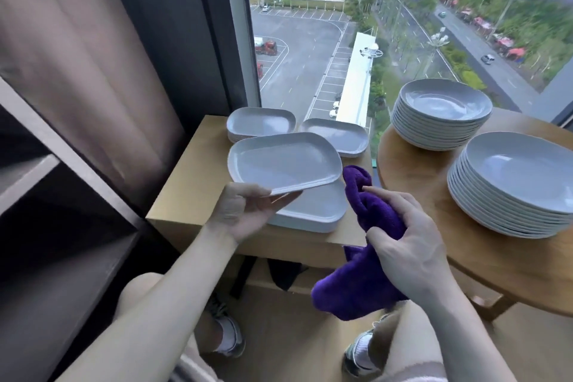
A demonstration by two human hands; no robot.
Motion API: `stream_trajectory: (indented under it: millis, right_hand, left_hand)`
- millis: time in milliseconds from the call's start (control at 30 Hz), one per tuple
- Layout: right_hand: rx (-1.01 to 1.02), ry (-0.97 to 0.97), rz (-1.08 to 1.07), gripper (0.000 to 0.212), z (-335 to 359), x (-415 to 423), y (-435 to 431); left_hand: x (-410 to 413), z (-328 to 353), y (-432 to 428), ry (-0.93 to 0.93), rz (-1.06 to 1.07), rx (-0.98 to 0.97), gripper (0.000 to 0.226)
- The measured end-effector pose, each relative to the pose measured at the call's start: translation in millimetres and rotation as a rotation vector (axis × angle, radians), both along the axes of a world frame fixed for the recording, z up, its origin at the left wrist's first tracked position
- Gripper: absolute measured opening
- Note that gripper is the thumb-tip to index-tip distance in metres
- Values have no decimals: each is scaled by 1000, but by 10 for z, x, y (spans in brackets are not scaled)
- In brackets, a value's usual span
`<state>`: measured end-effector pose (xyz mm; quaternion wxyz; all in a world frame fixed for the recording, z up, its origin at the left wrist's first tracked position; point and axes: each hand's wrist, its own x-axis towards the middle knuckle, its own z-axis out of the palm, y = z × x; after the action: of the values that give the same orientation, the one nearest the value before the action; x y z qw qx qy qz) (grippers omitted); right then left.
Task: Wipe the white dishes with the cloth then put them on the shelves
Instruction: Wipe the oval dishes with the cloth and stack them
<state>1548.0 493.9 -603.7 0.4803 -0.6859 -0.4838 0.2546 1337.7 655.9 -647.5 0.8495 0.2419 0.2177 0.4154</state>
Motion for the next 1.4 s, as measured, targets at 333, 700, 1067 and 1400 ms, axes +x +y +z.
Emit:
stream_trajectory:
  millis: [333, 700, 1067, 1400]
  right_hand:
    - [-54, -60, 39, 55, 59, -729, 215]
    - [-389, -395, 239, 73, -140, -1465, 242]
    - [-188, -834, 622, 80, 22, -2071, 148]
    - [-272, -807, 455, 62, -165, -1842, -1]
  left_hand:
    - [-626, -43, -724, -3, -18, -70, 55]
    - [-949, -150, -1108, 177, 124, -49, 71]
    - [-1032, -101, -1049, 204, 247, -100, 71]
    - [-1111, 7, -1006, 154, 308, -101, 74]
